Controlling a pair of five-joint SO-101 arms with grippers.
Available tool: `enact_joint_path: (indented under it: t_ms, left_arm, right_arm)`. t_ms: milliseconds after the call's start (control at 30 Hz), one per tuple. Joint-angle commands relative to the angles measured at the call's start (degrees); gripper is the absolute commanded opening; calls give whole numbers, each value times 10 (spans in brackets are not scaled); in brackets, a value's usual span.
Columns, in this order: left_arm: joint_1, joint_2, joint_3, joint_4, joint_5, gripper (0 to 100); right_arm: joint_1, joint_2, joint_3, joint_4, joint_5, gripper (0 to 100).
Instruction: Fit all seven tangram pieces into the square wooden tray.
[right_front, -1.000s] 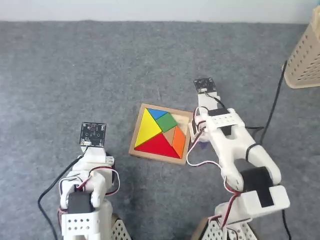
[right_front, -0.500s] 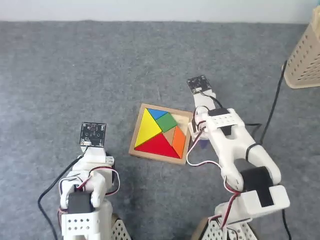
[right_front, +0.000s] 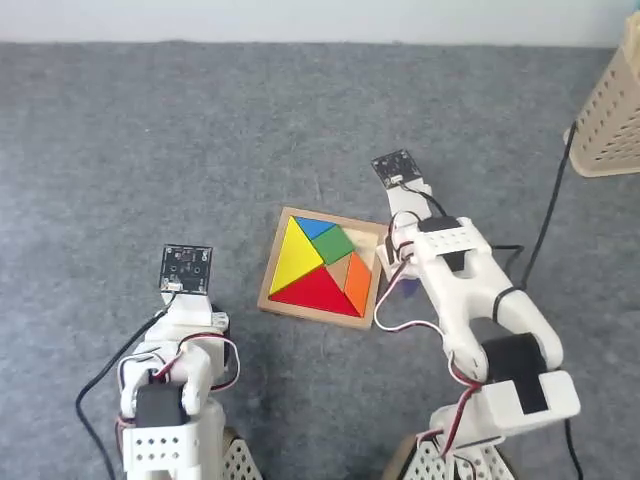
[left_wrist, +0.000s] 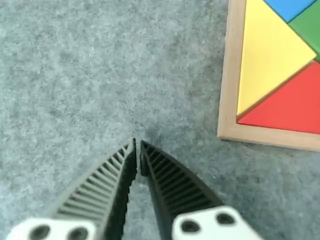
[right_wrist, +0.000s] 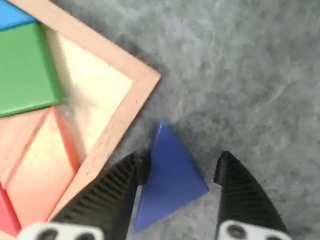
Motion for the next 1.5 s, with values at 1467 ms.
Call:
enact_joint_path:
  t_ms: [1467]
  left_arm:
    - [3,-11,-6,4,-2,17]
  right_arm:
    - [37,-139,3,111,-42,171]
